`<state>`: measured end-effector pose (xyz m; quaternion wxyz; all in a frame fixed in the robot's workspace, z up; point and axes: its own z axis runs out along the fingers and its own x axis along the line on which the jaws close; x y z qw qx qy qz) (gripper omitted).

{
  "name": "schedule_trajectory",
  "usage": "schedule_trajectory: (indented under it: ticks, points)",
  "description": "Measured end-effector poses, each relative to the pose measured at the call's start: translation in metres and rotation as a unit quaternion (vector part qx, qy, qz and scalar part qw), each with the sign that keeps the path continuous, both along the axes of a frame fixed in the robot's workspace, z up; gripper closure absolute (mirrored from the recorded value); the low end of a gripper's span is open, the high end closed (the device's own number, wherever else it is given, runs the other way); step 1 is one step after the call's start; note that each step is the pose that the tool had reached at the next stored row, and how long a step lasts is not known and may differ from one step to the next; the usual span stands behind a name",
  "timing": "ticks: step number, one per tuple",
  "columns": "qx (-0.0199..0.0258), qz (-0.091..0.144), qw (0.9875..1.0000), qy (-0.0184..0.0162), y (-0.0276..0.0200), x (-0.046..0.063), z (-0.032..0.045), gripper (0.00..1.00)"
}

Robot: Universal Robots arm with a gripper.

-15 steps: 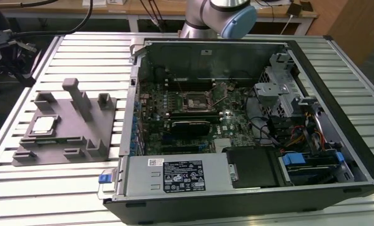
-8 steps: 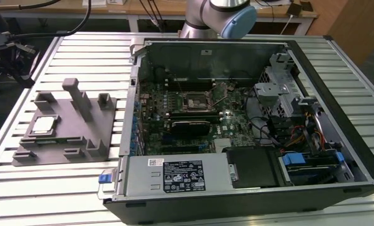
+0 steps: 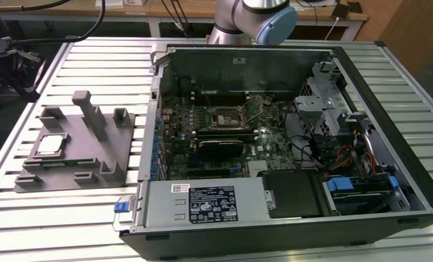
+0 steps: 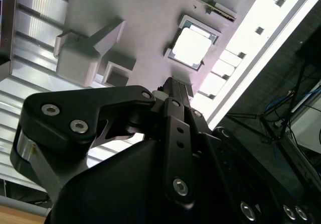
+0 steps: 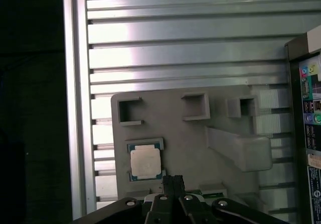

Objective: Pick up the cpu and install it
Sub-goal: 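Pick up the cpu and move it towards the insertion slot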

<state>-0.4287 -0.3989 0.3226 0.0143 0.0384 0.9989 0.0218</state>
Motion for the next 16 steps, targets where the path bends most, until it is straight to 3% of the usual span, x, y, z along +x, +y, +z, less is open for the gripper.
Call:
schedule_trajectory:
  ticks: [7, 16]
  points:
    - [-0.0001, 0.0, 1.0, 0.0, -0.0005, -0.006, -0.0045, 0.89]
    - [0.0, 0.0, 1.0, 0.0, -0.0037, -0.01, -0.0183, 0.89]
